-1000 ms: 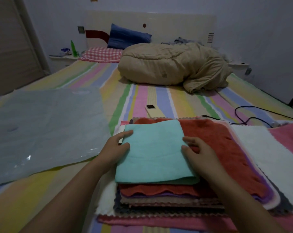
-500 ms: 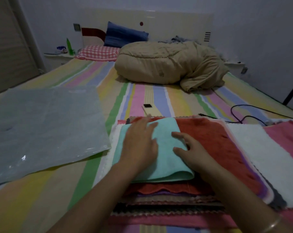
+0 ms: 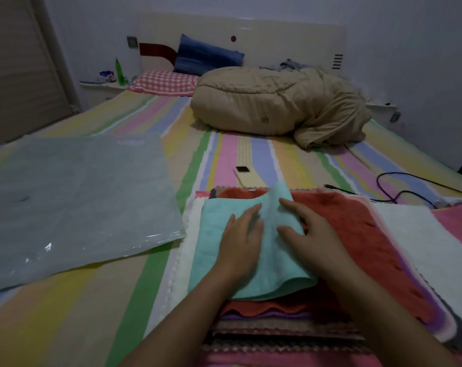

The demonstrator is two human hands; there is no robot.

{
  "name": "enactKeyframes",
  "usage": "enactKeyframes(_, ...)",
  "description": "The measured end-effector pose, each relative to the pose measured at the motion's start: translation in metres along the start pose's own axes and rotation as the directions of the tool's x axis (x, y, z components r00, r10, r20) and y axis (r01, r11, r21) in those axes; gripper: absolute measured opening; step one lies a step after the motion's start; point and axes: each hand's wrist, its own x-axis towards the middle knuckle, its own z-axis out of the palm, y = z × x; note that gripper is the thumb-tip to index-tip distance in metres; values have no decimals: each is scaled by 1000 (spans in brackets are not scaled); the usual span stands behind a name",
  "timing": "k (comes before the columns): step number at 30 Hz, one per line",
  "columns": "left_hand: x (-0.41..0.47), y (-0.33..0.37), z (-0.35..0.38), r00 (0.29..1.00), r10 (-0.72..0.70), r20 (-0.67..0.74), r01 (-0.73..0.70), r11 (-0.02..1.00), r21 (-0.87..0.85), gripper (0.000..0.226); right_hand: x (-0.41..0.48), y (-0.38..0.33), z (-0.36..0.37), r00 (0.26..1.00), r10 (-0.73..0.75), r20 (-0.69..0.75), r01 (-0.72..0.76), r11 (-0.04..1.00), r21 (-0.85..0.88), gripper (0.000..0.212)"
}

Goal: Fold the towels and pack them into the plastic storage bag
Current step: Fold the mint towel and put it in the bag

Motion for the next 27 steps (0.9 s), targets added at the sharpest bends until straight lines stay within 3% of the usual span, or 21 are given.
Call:
enactKeyframes(1, 2, 3, -7, 994, -106, -37, 89, 946, -311, 37, 0, -12, -1, 1000, -12, -9, 12, 999, -52, 52)
enactKeyframes(2, 5, 5, -13, 977, -210, -21, 164, 815, -555, 33, 0, -25, -1, 1000, -23, -7, 22, 987, -162, 52)
enactKeyframes(3, 7, 7, -18, 957, -289, 29, 227, 682, -695, 33, 0, -36, 0, 999, -35, 4, 35, 959, -280, 53)
enactKeyframes(4, 10, 8, -23, 937, -342, 77, 274, 578, -768, 34, 2, -47, 3, 998, -50, 22, 55, 938, -343, 55)
enactKeyframes(6, 13, 11, -35, 902, -408, 141, 336, 458, -823, 35, 5, -64, 16, 991, -61, 116, 93, 950, -297, 61)
enactKeyframes(8, 13, 19, -54, 878, -437, 194, 414, 493, -765, 29, 6, -74, 33, 978, -55, 204, 102, 968, -228, 66)
enactKeyframes(12, 18, 17, -102, 860, -501, 98, 485, 741, -465, 21, 10, -79, 58, 977, -43, 210, 90, 971, -220, 68)
enactKeyframes(17, 23, -11, -110, 800, -592, 95, 579, 722, -378, 28, 12, -82, 83, 975, -31, 222, 80, 973, -217, 70)
enactKeyframes(22, 30, -41, -109, 778, -628, -15, 607, 758, -237, 41, -3, -71, 103, 966, -18, 258, 84, 964, -250, 66)
enactKeyframes(25, 25, -39, -106, 784, -614, 95, 621, 769, -154, 54, -5, -61, 107, 973, 17, 232, -4, 999, -53, 45)
enactKeyframes(27, 21, -37, -104, 791, -594, 146, 611, 778, -147, 46, -2, -59, 105, 968, 95, 231, -127, 984, 125, 44)
